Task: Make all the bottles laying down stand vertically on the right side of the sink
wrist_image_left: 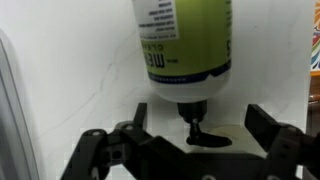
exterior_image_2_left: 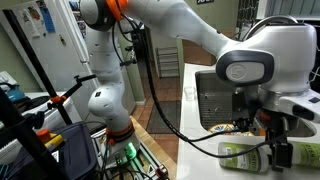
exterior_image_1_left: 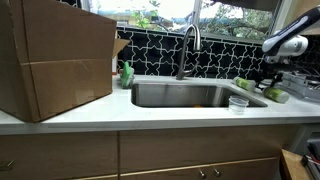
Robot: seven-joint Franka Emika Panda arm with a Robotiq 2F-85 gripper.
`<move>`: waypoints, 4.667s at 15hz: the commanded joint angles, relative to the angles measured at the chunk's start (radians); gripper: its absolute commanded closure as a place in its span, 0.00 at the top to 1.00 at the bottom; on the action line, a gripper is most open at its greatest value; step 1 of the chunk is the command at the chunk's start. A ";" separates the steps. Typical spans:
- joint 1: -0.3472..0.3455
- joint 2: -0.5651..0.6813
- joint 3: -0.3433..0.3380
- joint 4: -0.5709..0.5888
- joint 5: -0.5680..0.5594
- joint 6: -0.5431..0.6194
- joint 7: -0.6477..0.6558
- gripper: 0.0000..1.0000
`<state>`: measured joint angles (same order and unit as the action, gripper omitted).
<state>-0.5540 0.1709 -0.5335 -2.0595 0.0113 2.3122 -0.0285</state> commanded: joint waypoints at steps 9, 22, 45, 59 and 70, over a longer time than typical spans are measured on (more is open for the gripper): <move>-0.034 0.034 0.029 0.018 0.051 -0.004 -0.019 0.34; 0.068 -0.177 0.003 -0.122 -0.333 0.047 0.367 0.08; 0.065 -0.500 0.145 -0.438 -1.314 0.094 1.504 0.08; 0.112 -0.560 0.101 -0.517 -1.443 0.133 1.598 0.92; 0.124 -0.628 0.085 -0.547 -1.149 0.154 1.251 1.00</move>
<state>-0.4437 -0.3946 -0.4275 -2.5735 -1.2509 2.4683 1.3615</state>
